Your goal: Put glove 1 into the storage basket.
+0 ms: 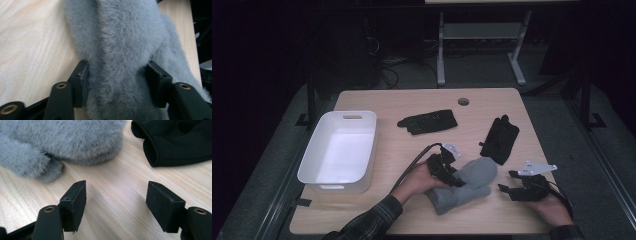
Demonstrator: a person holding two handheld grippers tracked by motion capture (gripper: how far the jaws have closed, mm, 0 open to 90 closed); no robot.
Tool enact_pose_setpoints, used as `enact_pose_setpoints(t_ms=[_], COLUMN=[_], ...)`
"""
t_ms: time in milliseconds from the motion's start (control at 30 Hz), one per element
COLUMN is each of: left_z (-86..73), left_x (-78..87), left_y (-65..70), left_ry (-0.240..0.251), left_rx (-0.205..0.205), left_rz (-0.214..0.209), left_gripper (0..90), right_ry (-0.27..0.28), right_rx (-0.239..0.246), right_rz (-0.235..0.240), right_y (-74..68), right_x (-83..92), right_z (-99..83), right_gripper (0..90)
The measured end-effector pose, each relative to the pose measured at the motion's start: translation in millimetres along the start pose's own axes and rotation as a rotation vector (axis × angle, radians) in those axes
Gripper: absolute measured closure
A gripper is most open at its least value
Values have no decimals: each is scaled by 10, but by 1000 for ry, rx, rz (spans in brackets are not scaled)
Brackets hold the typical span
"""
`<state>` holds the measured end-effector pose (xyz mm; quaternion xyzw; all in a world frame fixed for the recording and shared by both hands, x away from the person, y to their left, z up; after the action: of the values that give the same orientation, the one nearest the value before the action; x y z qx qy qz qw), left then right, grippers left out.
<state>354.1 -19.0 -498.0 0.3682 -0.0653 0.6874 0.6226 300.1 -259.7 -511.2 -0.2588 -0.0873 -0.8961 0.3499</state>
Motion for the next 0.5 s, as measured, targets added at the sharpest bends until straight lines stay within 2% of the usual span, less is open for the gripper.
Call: enact_pose_setpoints(t_ms=[133,267,333,500], left_z=[-2,7,11,37], left_x=[0,16,24,59], left_y=[2,22,31,70], left_ry=[-1,3,7,8], left_rx=[11,13,0,-17], left_rz=[-21,-28,-30,-10], left_gripper=[535,665,711,755], right_ry=[-4,5,9,21], right_rx=[-1,0,-9,-15], right_rz=[3,-7,-6,-8], right_y=[-5,7,9,15], right_x=[-11,-21,-24,-37], right_z=[-4,-9,-13,-23], right_gripper=[324,288,275,242])
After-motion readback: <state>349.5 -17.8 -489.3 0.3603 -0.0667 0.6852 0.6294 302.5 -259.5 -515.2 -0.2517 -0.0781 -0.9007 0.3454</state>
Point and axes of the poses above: each handheld gripper's, and its own axes: x roughly backward along the jaws, z roughly out of its top, y roughly to its right, the point moved 5 cm from there along -x, roughly forward along the jaws, and after that the axes turned 12 degrees about y, right-handed, at the moved point
